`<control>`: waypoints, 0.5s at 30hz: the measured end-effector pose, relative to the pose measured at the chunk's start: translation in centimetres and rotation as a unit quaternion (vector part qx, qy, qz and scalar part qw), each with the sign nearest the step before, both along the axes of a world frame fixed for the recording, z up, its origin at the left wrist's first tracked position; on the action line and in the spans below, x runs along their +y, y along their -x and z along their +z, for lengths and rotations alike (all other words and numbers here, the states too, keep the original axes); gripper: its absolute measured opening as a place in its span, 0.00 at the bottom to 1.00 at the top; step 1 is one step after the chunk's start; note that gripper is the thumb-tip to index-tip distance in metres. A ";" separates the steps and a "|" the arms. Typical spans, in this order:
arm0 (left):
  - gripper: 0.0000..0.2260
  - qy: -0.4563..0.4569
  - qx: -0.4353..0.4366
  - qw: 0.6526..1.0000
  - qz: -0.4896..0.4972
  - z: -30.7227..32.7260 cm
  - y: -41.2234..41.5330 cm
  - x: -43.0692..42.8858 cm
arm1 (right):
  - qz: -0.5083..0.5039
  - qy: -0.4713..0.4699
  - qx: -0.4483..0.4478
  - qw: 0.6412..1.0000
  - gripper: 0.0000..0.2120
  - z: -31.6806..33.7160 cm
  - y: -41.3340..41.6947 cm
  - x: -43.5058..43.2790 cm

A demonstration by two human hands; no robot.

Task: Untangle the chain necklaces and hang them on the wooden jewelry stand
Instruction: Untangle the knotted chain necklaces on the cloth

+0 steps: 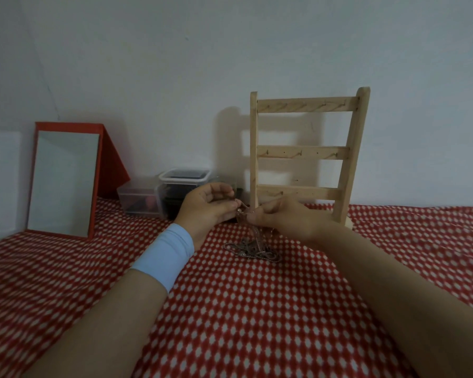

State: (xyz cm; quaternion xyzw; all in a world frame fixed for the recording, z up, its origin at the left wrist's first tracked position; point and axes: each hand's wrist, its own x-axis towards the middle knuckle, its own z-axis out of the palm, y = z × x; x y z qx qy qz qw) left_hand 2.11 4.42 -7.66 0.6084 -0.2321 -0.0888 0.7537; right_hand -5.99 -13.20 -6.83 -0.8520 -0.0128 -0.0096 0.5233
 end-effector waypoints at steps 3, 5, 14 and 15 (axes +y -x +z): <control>0.11 0.042 0.046 0.997 -0.035 0.0 -0.1 0.1 | -0.002 -0.009 -0.005 1.000 0.12 0.1 0.1 -0.1; 0.11 0.082 0.081 0.992 -0.058 0.3 -0.1 0.1 | -0.012 0.029 -0.019 0.999 0.11 0.0 -0.2 0.1; 0.11 0.117 0.113 0.985 -0.065 1.3 0.5 -0.5 | -0.052 -0.108 -0.096 0.988 0.12 0.3 -0.2 0.9; 0.10 0.100 0.103 0.988 -0.061 1.3 0.6 -0.5 | -0.058 -0.106 -0.097 0.988 0.10 0.3 -0.3 0.9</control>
